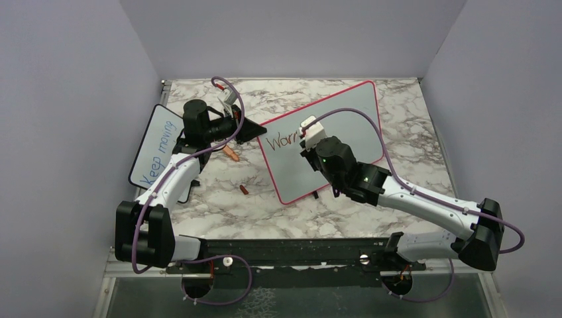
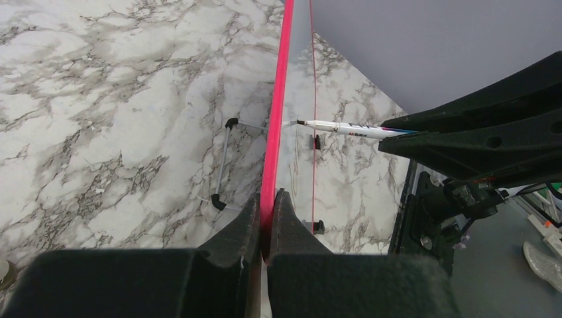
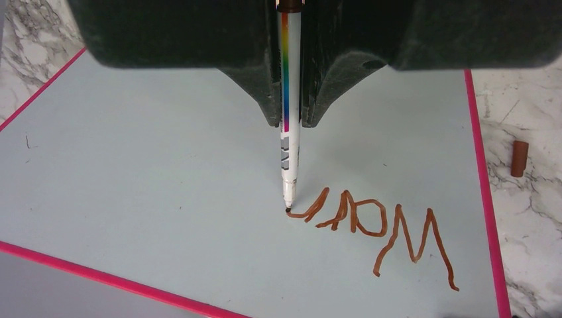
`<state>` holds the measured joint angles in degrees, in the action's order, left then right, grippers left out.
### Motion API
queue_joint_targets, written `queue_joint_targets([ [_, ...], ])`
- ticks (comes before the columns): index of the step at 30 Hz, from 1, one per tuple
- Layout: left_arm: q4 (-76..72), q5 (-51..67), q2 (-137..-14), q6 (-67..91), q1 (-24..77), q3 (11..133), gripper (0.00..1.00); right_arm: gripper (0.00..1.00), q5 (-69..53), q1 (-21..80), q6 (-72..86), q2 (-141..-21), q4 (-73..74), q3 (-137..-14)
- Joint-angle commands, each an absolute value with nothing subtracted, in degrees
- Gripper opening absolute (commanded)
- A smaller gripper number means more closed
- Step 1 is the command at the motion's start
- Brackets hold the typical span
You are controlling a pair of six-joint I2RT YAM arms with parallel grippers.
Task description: Write a sentence on the whiteboard
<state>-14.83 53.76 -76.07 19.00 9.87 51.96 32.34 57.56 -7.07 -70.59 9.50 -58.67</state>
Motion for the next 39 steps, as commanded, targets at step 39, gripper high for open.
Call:
queue_joint_targets([
  [39,-12.9,54.2,-77.0,14.2,10.0,52.3,0.00,0.00,33.2,55.7,-8.2,-69.8,6.6,-58.0],
])
